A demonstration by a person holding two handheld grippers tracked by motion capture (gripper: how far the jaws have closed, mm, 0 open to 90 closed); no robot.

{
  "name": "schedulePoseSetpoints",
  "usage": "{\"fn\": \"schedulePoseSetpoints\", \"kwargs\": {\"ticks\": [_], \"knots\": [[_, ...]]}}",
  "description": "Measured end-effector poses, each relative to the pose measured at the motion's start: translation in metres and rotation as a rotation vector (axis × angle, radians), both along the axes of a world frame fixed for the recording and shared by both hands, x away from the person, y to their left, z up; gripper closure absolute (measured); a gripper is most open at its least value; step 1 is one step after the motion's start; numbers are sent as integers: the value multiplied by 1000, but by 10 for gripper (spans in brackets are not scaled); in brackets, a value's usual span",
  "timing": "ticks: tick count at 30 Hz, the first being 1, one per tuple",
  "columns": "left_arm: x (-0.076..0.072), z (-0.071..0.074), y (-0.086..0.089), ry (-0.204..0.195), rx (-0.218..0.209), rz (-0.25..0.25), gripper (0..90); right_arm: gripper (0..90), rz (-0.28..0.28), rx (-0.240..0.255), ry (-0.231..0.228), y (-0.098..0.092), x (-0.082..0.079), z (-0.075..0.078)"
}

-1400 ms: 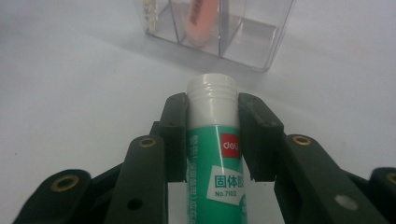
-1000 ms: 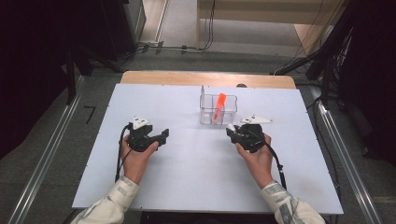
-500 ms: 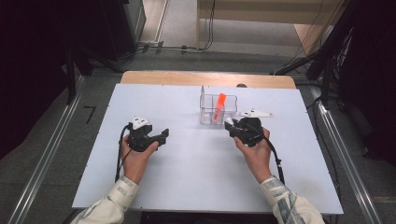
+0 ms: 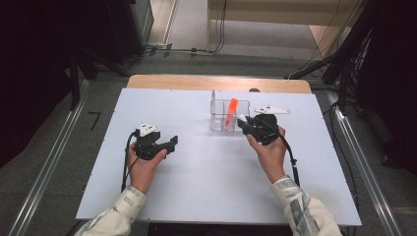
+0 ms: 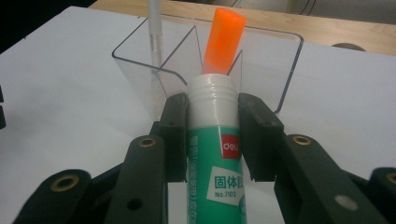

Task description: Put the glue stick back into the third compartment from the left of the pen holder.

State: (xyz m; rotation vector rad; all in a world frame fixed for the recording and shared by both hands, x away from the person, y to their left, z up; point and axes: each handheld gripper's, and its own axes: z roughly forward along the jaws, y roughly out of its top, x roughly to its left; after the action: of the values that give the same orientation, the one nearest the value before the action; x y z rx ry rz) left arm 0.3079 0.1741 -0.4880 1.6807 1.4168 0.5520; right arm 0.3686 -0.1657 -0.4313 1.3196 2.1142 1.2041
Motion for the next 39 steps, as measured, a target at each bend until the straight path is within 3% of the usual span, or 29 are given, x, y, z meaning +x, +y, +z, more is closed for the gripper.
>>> {"fn": "schedulePoseSetpoints", "kwargs": {"ticks": [19, 32, 39], "knots": [[0, 0, 0, 0, -4, -1, 299, 625, -56, 1, -18, 7, 32, 13], [1, -1, 0, 6, -1, -6, 299, 625, -105, 32, -25, 8, 60, 30], [1, -1, 0, 5, -5, -4, 299, 624, -129, 40, -18, 10, 73, 27]]}}
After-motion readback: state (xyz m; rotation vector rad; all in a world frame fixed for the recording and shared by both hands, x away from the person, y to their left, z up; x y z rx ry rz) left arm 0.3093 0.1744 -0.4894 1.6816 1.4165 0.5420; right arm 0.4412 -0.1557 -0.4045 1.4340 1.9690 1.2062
